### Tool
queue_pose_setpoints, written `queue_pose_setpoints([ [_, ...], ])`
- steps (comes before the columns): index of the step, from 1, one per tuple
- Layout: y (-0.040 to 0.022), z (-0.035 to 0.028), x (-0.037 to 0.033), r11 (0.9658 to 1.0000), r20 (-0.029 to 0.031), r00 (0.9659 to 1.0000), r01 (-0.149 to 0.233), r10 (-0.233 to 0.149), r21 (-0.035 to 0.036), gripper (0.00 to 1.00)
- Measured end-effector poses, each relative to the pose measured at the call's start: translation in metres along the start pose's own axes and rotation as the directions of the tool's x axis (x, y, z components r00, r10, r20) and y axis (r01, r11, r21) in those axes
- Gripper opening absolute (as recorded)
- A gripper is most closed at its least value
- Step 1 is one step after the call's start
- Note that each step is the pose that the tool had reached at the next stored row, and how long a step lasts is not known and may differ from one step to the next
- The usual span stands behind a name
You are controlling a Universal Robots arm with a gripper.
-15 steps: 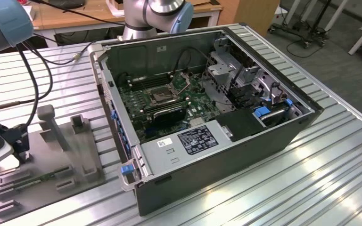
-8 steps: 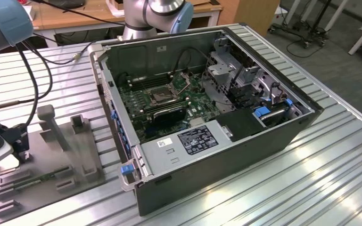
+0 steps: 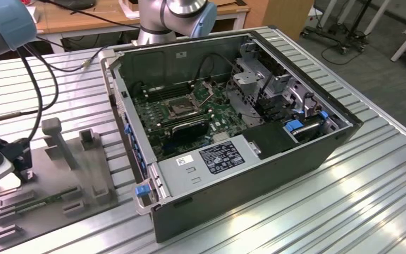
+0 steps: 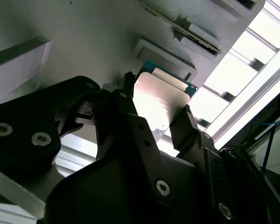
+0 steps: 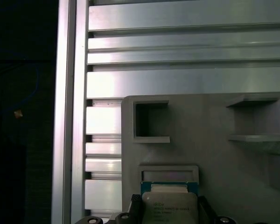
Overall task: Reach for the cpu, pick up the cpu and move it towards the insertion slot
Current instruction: 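Pick up the cpu and move it towards the insertion slot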
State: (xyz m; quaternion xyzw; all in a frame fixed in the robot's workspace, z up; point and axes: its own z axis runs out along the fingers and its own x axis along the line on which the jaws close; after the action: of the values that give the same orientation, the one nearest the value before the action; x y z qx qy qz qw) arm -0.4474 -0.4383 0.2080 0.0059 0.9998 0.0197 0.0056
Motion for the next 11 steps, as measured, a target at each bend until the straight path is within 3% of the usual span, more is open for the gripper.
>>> queue_pose_setpoints([
  [11, 0.0002, -0.0048, -0.0001, 1.0000, 0.0000, 1.0000, 0.000, 0.000, 0.0000, 0.55],
])
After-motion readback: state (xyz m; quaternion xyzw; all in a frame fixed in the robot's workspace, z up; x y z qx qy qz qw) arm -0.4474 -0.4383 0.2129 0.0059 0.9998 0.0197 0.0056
